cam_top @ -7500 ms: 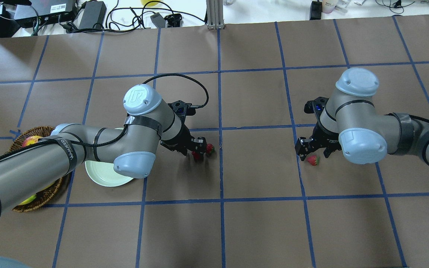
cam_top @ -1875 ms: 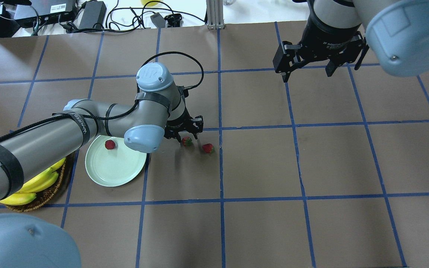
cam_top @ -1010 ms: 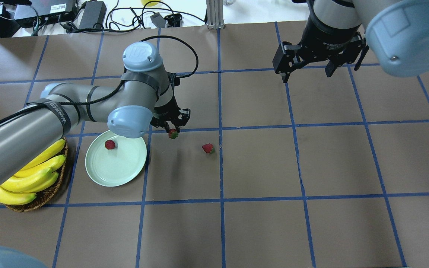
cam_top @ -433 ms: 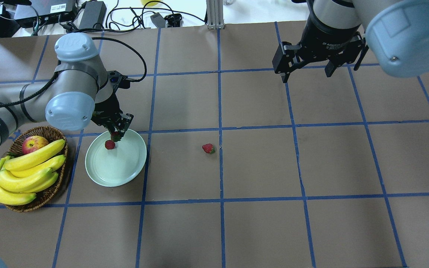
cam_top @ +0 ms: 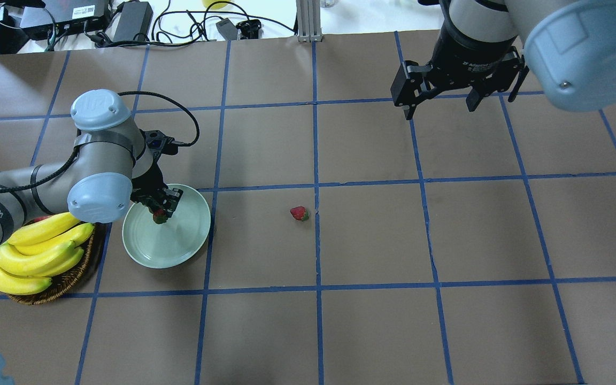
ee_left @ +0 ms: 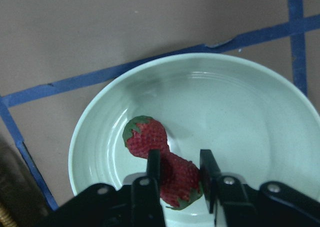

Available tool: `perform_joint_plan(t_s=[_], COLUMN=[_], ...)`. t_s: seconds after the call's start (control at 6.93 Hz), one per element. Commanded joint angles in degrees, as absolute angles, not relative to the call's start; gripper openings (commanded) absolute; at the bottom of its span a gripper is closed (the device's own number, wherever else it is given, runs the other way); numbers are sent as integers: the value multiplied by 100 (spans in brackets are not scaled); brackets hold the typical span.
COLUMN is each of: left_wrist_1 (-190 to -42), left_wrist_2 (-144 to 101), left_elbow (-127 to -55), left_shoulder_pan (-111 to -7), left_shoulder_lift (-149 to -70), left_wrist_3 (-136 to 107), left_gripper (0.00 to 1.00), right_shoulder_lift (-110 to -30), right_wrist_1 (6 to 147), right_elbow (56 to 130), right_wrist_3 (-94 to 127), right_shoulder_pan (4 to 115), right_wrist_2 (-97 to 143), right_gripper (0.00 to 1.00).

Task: Collect all strawberries into plate
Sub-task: 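Reach the left gripper to the last strawberry and grasp it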

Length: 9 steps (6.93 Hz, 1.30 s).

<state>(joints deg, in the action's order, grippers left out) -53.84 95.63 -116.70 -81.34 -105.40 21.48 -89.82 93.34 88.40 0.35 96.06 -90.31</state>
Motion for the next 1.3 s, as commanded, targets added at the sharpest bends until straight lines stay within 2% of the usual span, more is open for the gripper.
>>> perform_joint_plan(t_s=[0.0, 0.29, 0.43, 0.72, 1.15], left_wrist_1=[-5509, -6236, -6249, -5874, -5076], left_wrist_2=[9484, 9056, 8931, 8921, 8587], left_elbow=[-11672, -11182, -11023, -10951, -11030], left_shoulder_pan=[-8200, -8566, -9135, -10068, -10537], left_shoulder_lift=[-10459, -10380, -10415, -10616, -11169], left_wrist_3=[1952, 1104, -32, -1262, -2581], left_gripper=[90, 91, 95, 96, 95], right_shoulder_lift=[-8982, -8982, -8982, -8982, -8982], right_wrist_1=[9334, 9334, 9334, 9334, 9334], right_elbow=[8842, 8842, 8842, 8842, 8842], right_wrist_3=[35, 35, 35, 35, 35], right_shoulder_pan=[9606, 9606, 9606, 9606, 9606], right_wrist_2=[-9035, -9035, -9035, -9035, -9026], right_gripper=[100, 100, 100, 100, 100])
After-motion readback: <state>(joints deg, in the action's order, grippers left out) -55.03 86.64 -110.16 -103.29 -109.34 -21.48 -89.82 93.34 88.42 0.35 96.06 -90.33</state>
